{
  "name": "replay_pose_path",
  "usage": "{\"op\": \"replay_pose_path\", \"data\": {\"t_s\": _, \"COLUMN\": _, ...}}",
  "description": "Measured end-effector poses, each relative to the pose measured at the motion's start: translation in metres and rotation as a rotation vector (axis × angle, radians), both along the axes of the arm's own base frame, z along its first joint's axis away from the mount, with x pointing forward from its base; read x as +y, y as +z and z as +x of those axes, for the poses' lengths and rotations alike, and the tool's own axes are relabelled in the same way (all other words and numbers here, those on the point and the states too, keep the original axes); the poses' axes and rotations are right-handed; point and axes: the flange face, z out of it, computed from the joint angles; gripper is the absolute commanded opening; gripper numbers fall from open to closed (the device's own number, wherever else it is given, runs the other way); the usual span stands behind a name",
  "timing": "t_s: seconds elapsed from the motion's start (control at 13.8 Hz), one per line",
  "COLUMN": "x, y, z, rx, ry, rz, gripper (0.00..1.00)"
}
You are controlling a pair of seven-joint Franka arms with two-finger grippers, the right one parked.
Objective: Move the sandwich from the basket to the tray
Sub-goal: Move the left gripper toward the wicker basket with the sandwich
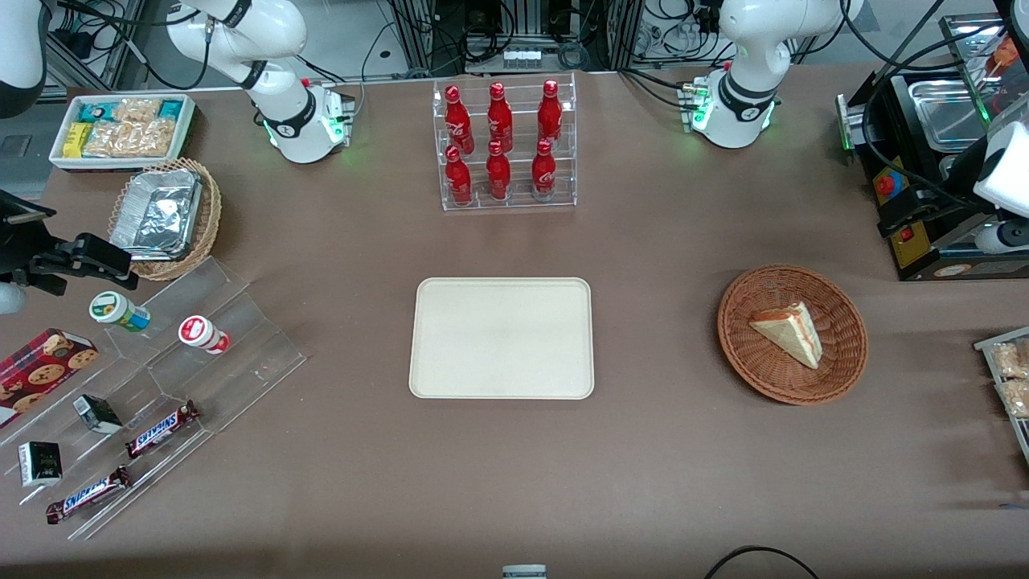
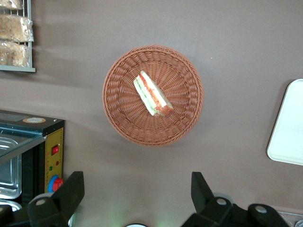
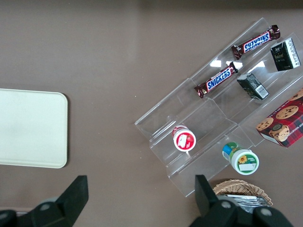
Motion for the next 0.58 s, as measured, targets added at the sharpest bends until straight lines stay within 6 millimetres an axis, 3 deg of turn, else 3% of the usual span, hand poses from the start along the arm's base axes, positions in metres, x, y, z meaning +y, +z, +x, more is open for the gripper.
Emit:
{"op": "replay_pose_path", "data": {"t_s": 0.29, "x": 0.002, "y": 0.000, "z": -0.002, "rx": 0.016, "ry": 0.003, "rz": -0.001, "gripper": 1.00}}
{"op": "replay_pose_path", "data": {"t_s": 0.58, "x": 0.009, "y": -0.018, "z": 0.006, "rx": 0.047, "ry": 0.126, "rz": 0.005, "gripper": 1.00}}
